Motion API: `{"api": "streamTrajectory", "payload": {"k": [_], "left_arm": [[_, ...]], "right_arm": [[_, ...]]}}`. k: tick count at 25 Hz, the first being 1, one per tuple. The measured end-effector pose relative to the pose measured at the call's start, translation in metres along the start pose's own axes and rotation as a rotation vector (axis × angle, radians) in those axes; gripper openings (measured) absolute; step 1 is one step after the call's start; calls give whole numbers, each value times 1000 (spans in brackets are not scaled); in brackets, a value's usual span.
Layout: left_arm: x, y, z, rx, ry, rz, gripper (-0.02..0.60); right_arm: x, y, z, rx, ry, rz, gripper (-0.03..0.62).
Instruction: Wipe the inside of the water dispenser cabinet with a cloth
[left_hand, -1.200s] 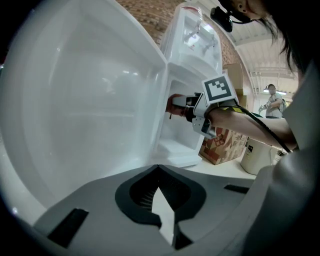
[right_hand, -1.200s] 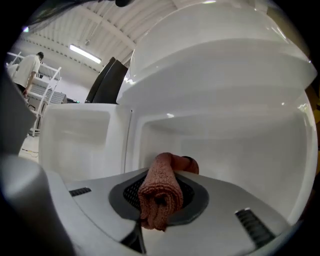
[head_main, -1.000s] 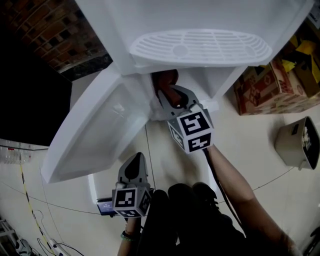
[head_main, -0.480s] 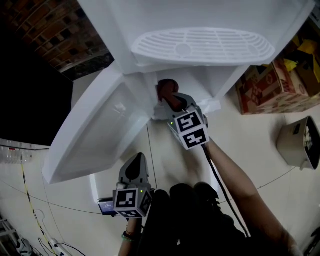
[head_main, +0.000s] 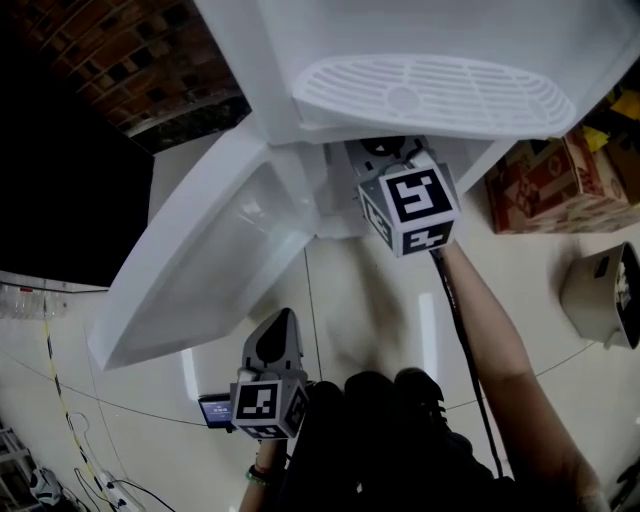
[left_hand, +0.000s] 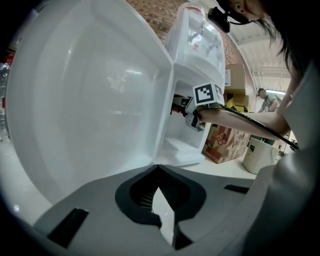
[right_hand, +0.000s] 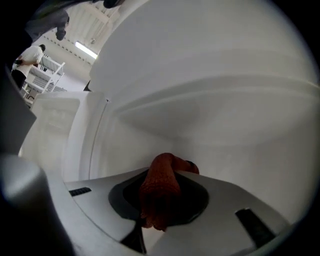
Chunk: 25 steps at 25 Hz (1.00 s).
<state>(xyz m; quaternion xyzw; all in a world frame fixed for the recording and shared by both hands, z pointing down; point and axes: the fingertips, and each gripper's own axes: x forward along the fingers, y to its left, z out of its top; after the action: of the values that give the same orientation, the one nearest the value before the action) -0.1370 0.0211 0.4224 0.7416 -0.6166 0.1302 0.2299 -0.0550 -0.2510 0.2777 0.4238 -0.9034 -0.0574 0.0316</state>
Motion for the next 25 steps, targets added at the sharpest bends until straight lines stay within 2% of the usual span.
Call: {"api": "streamTrajectory", "payload": {"k": [3,8,12,15,19,25], "left_arm": [[-1,6,0,-8,-3,12,-14],[-2,10,0,-12,-5,20,-15],[-1,10,-1,-14,-3,20,-15],[0,6,0,-13,-4,13,-15],[-1,5,1,-15,-7,15,-14],[0,5,4,-30,-19,15,-14]], "right_arm": [[12,16,-23,-24,63,32,78],[13,14,-93,81,225,10,78],[-2,29,-156,86,420,47,78],[-11,38,-178,113,477,57,78],[-12,40,-160,112,462,43,78],[-36,-35,-79,58,226,-255,78]]}}
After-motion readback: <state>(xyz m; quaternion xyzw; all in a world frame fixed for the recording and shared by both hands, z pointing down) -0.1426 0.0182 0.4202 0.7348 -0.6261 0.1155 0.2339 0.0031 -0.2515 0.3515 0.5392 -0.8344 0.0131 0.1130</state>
